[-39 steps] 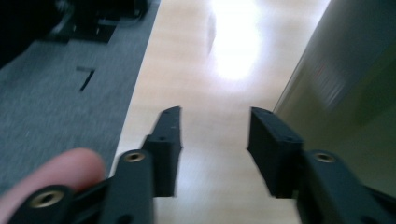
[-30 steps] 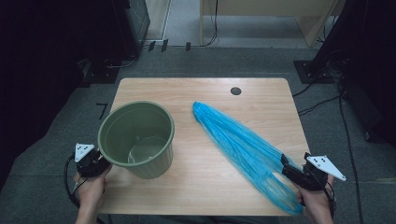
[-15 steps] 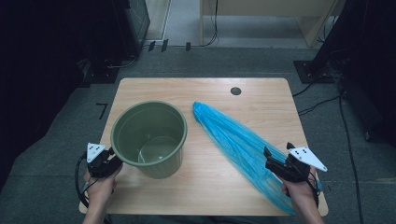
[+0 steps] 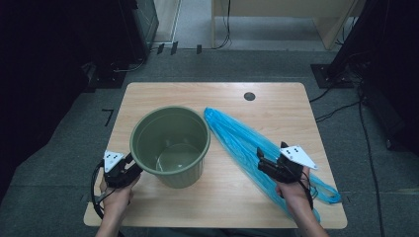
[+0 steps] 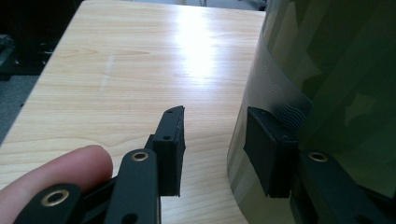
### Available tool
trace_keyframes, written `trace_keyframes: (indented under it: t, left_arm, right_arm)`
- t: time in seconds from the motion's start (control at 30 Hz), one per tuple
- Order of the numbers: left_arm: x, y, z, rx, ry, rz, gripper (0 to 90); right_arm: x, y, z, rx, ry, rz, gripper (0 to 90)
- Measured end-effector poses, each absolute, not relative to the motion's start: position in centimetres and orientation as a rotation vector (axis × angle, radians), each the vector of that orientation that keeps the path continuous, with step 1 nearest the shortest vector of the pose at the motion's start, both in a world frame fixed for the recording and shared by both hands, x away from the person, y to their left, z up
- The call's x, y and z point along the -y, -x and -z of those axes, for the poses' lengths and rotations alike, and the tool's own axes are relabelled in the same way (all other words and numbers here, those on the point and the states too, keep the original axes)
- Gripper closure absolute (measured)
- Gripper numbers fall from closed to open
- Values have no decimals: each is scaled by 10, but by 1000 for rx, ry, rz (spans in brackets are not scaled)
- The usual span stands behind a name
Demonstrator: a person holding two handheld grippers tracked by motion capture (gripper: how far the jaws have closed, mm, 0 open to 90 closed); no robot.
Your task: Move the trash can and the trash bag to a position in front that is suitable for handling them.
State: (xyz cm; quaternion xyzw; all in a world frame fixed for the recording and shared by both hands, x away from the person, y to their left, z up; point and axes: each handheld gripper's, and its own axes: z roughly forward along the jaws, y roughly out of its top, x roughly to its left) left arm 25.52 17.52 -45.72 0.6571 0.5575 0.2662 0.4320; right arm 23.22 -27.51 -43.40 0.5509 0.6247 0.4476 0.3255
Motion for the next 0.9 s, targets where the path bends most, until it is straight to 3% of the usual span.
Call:
trace_keyframes:
  t: [0.43,0.5,0.6,0.63,0.73,0.77,0.83,0.9]
  left_arm:
    - [-150,-262,460,-1350,-1627,-619,627]
    - [-148,-265,461,-1355,-1609,-609,655]
    - [-146,-270,462,-1363,-1588,-584,690]
    - [-145,-273,463,-1369,-1581,-573,746]
    - [-140,-276,463,-1352,-1592,-568,794]
    - [-137,-276,463,-1342,-1600,-563,808]
    - [-132,-276,463,-1319,-1617,-553,816]
    - [-128,-274,463,-1326,-1615,-581,820]
  right_arm:
    - [216,-259,446,-1754,-1421,-1203,181]
    - [210,-264,447,-1738,-1432,-1172,273]
    - [205,-270,449,-1739,-1441,-1155,302]
    - [200,-275,451,-1743,-1428,-1166,404]
    - [196,-277,453,-1752,-1408,-1179,448]
    - [191,-279,456,-1778,-1382,-1215,499]
    - [190,-280,457,-1798,-1377,-1242,504]
    - [187,-278,459,-1801,-1385,-1269,587]
